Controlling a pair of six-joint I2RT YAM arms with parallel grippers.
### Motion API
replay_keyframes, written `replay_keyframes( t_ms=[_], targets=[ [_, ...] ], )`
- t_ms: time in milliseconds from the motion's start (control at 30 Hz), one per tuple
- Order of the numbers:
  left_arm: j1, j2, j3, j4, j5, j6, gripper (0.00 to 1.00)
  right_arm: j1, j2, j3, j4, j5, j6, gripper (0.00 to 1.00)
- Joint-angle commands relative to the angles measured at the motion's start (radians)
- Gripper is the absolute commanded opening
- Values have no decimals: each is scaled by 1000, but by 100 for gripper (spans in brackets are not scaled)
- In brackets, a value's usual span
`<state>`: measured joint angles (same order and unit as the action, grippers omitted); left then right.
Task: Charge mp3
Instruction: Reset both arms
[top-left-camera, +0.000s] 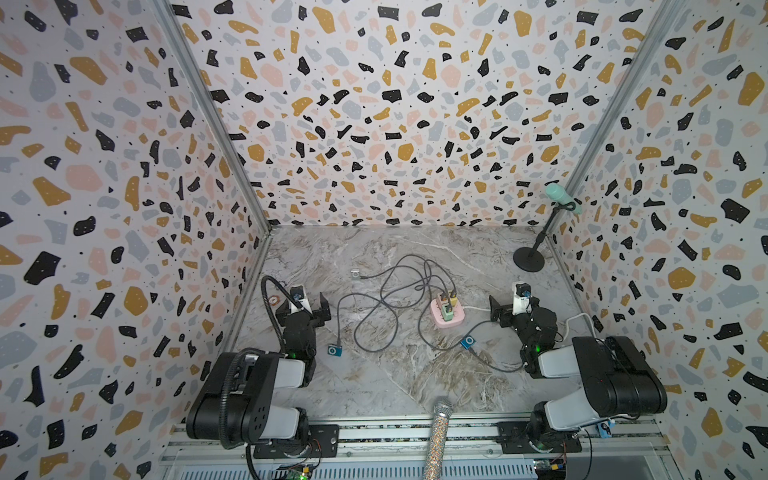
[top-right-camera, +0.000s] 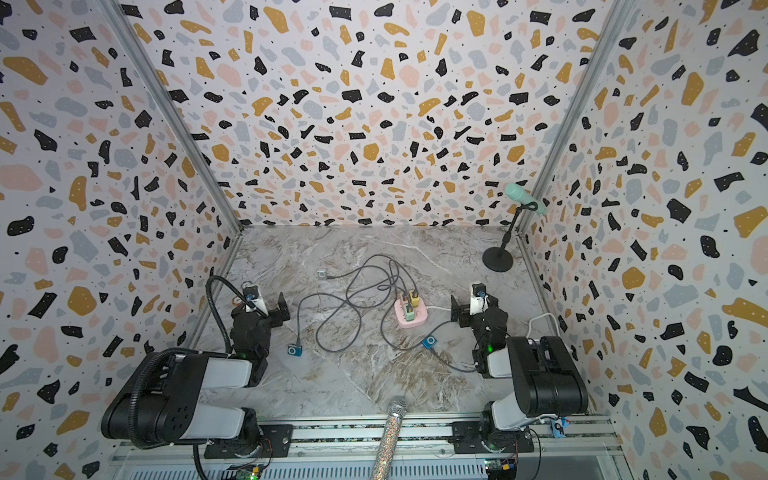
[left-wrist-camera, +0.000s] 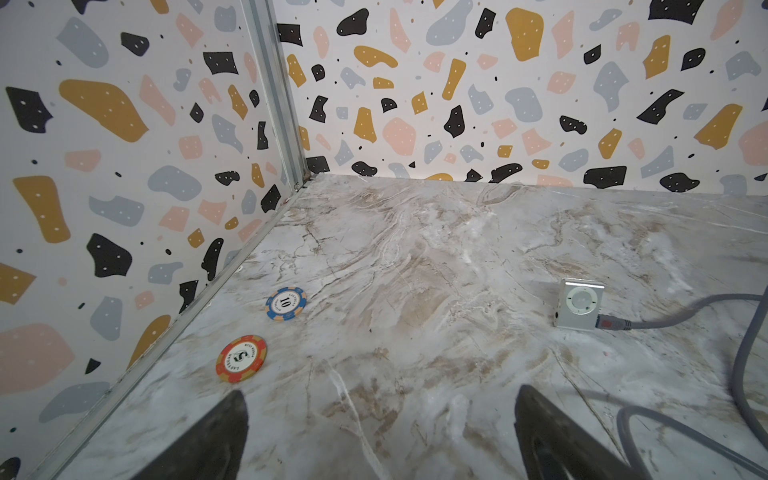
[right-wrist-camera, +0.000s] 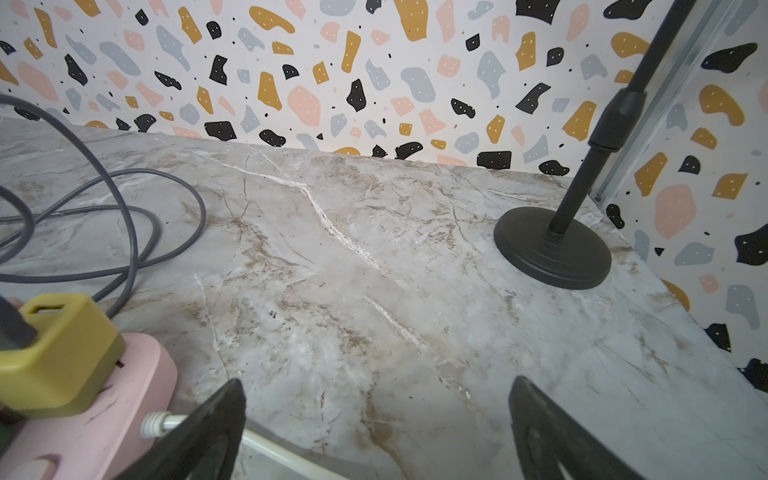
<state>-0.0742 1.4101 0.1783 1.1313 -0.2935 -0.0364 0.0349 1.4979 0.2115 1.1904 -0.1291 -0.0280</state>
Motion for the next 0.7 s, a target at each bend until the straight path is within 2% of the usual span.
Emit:
replay_keyframes(
  t_ms=[0,133,667],
  targets=[
    [-4,-11,-11,64,1,15,100,2,-8,10,23,6,-6,99],
    [-4,22,2,73,4,16,100,2,-9,11,23,6,-5,99],
    [-6,-12,-13,64,-5,13,100,5,-11,7,27,15,-5,99]
  ],
)
